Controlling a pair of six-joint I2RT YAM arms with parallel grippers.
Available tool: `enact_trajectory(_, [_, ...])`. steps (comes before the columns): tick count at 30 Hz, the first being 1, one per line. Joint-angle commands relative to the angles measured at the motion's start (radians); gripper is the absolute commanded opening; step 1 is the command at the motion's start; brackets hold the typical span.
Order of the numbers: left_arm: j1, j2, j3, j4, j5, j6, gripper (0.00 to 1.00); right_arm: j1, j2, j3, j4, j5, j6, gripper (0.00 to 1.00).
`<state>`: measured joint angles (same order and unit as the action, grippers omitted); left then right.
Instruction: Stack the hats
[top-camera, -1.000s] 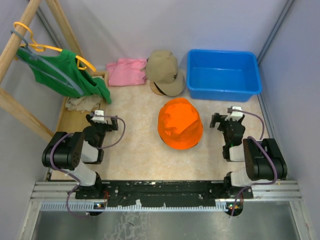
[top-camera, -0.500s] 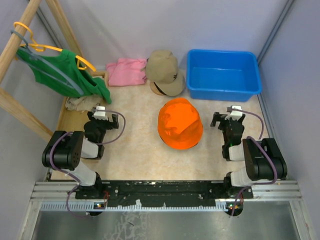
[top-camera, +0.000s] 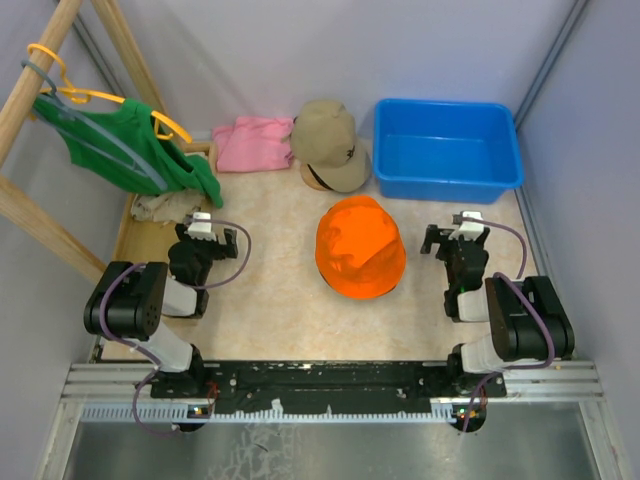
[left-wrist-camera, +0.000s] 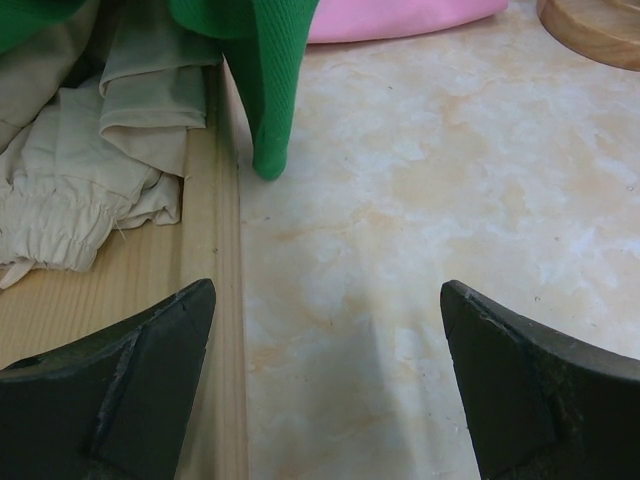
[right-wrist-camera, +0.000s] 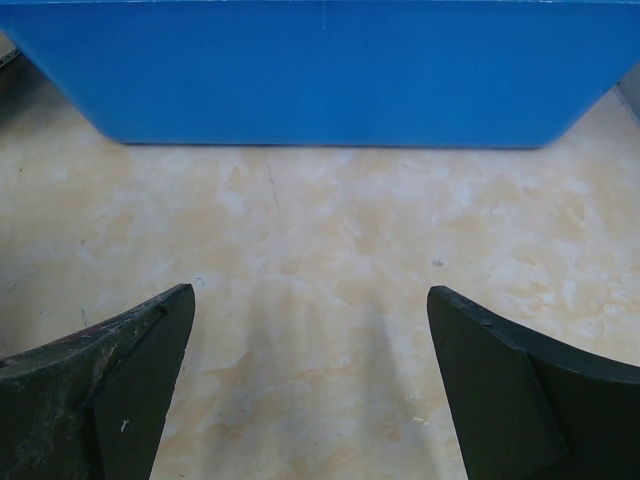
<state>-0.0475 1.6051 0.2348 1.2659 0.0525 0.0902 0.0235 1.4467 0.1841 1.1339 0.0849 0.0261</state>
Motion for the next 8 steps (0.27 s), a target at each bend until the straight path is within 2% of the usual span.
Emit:
enact_trajectory(1, [0.005, -0.013, 0.014, 0.0, -0.003, -0.003, 0.99, 0.003, -0.001, 0.01, 0.059, 0.007, -0.018, 0.99])
enact_trajectory(8, [0.006, -0.013, 0.014, 0.0, -0.004, -0.003, 0.99, 0.002, 0.001, 0.011, 0.061, 0.007, -0.016, 0.99])
